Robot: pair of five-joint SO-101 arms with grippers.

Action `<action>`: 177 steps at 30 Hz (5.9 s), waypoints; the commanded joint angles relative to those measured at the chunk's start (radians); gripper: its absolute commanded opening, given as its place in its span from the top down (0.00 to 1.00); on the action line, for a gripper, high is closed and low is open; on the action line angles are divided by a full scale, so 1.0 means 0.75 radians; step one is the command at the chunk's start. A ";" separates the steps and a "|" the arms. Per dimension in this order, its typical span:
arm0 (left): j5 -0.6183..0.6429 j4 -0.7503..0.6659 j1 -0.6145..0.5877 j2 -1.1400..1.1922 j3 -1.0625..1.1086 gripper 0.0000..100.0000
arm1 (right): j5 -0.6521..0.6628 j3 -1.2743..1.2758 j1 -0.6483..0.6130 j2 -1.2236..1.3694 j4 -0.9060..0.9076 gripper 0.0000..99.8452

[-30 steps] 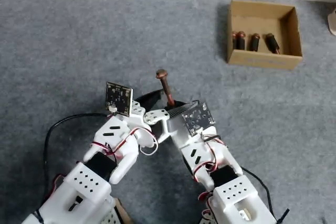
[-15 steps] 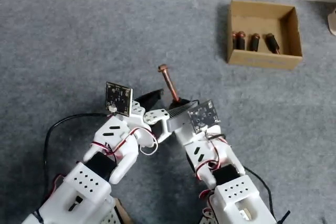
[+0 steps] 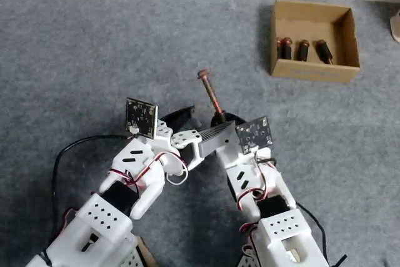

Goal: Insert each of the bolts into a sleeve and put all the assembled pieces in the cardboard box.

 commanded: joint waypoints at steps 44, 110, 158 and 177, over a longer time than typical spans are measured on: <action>0.192 0.149 -0.212 0.760 -0.607 0.66 | -0.004 -0.046 -0.089 -0.228 -0.007 0.99; 0.192 0.151 -0.431 0.758 -0.641 0.97 | 0.164 -0.598 0.081 0.623 1.470 0.82; 0.192 0.145 -0.431 0.752 -0.602 0.97 | 0.448 -0.541 0.099 0.598 1.820 0.79; 0.192 0.145 -0.439 0.752 -0.600 0.97 | 0.448 -0.533 0.101 0.596 1.810 1.00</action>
